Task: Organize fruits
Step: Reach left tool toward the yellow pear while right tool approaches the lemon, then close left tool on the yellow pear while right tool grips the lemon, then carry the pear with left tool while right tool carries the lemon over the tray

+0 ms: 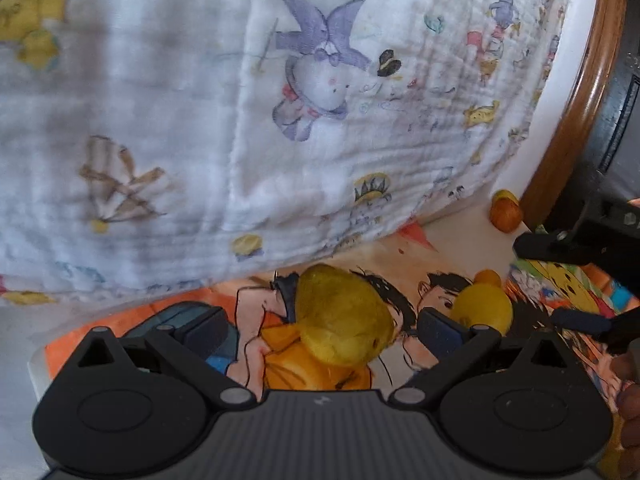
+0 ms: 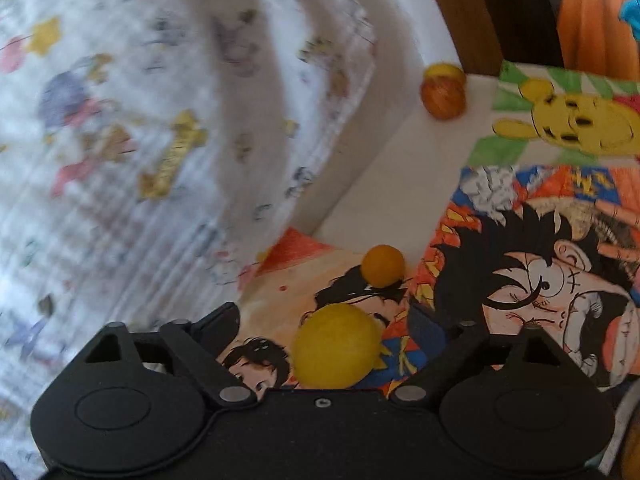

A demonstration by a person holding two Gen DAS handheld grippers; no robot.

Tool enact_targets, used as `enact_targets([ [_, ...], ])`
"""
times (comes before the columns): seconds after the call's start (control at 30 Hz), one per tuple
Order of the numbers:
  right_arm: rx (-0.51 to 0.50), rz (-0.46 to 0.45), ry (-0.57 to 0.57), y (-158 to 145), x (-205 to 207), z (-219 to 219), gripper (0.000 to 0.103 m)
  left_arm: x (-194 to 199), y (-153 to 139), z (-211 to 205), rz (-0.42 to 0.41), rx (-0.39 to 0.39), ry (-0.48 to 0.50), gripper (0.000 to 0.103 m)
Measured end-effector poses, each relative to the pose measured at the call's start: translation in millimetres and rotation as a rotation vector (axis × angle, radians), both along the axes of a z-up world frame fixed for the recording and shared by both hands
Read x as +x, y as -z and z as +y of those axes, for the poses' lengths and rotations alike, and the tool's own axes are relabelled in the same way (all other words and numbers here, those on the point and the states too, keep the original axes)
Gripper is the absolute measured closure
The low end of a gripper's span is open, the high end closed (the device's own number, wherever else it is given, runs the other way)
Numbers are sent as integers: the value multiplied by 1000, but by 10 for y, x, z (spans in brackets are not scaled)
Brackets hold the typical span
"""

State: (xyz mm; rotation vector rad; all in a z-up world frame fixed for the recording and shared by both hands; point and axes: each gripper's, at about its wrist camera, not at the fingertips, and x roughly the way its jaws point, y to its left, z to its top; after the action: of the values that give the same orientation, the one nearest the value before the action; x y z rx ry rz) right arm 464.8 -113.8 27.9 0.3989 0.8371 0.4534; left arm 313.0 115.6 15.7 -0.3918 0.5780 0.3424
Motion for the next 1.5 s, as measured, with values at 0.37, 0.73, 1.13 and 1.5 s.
enact_targets([
  [0.37,-42,7,-72,242,98,162,23,137,237,4,-36,-3,-26,7],
  [0.73,-73,19,-83,346,91,243,38,166,273,8,-68,-36,4,28],
  [1.13,-122,-17,-100,348,30,272,42,245,304,9,-84,-91,33,38],
  [1.5,-48,25,-84,166,-121,85,43,29,239,58,-88,-140,53,39],
])
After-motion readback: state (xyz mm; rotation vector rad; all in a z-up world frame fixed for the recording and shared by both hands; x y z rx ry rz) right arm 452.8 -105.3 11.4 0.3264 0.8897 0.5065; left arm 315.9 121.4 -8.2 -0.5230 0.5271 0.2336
